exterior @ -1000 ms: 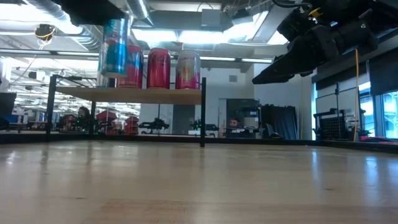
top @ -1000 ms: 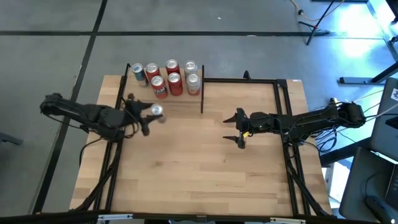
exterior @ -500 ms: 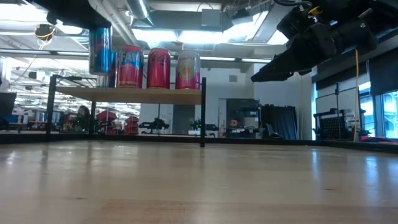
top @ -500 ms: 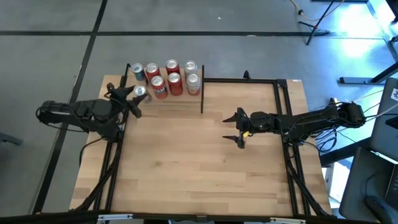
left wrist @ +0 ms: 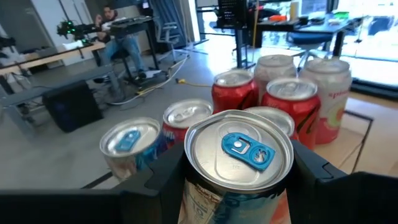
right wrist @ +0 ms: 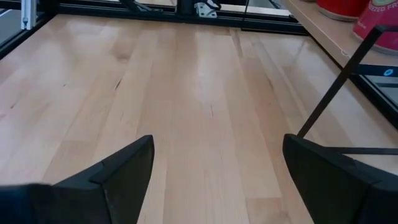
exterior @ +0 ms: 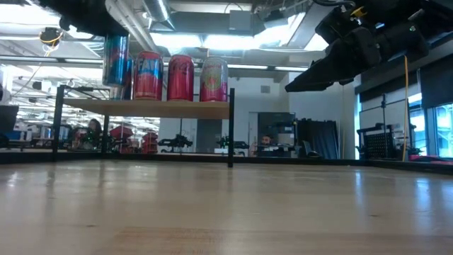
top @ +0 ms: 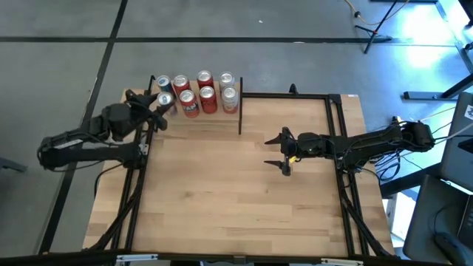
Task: Place canned beverage on shelf
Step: Put the blue soda can aligned with the other blue soda can on the shelf
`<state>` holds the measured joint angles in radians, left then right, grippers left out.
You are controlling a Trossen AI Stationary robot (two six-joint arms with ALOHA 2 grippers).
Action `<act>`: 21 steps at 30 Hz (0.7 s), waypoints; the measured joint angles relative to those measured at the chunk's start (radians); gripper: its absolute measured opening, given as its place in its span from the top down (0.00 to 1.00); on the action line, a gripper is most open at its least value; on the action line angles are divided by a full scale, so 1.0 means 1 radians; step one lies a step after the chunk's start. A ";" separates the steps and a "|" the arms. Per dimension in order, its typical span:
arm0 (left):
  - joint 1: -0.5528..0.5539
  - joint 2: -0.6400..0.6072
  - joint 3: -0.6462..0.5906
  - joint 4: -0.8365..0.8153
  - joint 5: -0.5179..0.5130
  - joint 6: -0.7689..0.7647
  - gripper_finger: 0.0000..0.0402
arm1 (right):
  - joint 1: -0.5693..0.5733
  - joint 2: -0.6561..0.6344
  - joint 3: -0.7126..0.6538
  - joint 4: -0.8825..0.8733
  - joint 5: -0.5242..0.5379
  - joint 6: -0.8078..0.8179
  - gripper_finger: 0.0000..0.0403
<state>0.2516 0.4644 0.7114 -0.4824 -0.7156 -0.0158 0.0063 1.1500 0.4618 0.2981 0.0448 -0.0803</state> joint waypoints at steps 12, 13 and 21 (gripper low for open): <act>0.268 0.087 0.032 -0.020 0.271 0.044 0.59 | 0.000 0.000 0.000 0.000 0.000 0.000 0.16; 0.285 0.097 0.032 -0.021 0.283 0.051 0.59 | 0.000 0.000 0.000 0.000 0.000 0.000 0.16; 0.385 0.111 0.032 0.004 0.343 0.072 0.59 | 0.000 0.000 0.000 -0.001 0.000 0.000 0.16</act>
<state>0.6363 0.5758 0.7429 -0.4782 -0.3729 0.0558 0.0063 1.1500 0.4618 0.2968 0.0444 -0.0807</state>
